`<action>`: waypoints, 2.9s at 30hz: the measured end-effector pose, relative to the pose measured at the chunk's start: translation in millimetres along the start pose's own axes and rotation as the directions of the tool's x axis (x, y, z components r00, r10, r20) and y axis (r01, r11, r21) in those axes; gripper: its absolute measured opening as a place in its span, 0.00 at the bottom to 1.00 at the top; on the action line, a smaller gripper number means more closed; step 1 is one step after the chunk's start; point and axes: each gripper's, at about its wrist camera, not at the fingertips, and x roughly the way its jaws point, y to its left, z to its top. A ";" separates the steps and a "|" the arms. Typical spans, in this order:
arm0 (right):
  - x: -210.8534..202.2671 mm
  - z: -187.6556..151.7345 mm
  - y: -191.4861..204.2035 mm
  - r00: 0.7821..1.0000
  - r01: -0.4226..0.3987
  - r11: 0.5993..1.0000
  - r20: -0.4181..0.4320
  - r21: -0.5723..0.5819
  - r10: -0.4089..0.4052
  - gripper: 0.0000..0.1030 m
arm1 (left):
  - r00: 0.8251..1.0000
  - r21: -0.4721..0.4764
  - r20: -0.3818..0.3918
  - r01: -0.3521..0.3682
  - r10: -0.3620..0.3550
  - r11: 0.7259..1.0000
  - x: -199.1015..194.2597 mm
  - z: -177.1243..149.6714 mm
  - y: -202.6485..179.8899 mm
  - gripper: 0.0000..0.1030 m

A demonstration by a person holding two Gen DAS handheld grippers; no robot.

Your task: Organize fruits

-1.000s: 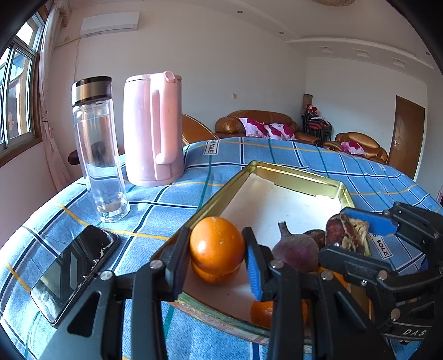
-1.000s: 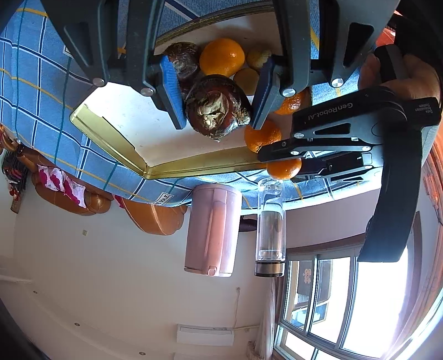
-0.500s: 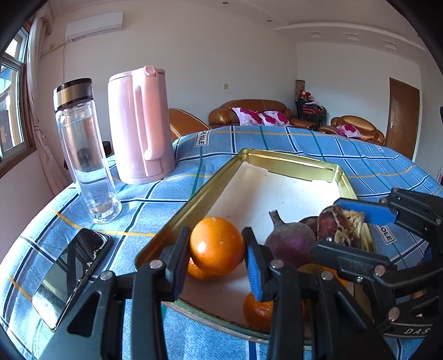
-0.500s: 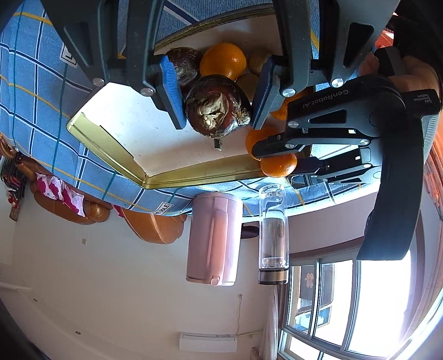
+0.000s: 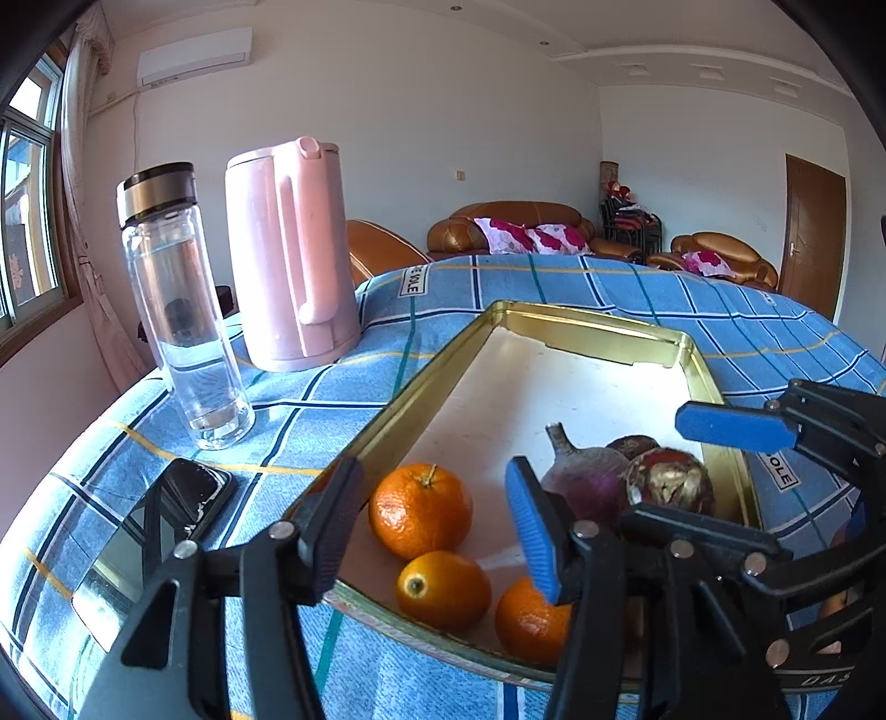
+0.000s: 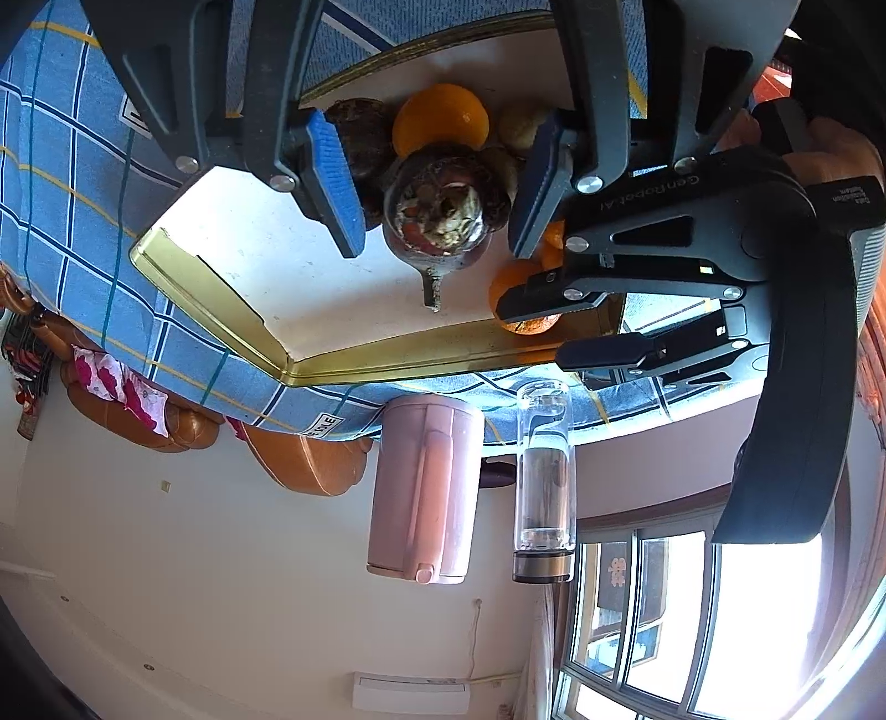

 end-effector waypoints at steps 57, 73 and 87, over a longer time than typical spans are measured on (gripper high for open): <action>-104.6 -13.5 -26.0 0.924 0.261 0.958 0.254 0.123 -0.284 0.80 | 0.979 0.001 0.204 -0.030 0.029 1.000 -63.8 17.0 -34.3 1.00; -111.3 -15.3 -31.8 0.914 0.280 0.950 0.265 0.136 -0.307 0.82 | 0.986 0.005 0.166 -0.004 0.003 1.000 -56.9 20.0 -42.5 1.00; -111.2 -22.5 -34.9 0.915 0.282 0.948 0.257 0.148 -0.312 0.82 | 0.978 0.040 0.205 0.017 -0.025 0.999 -66.6 17.8 -53.7 1.00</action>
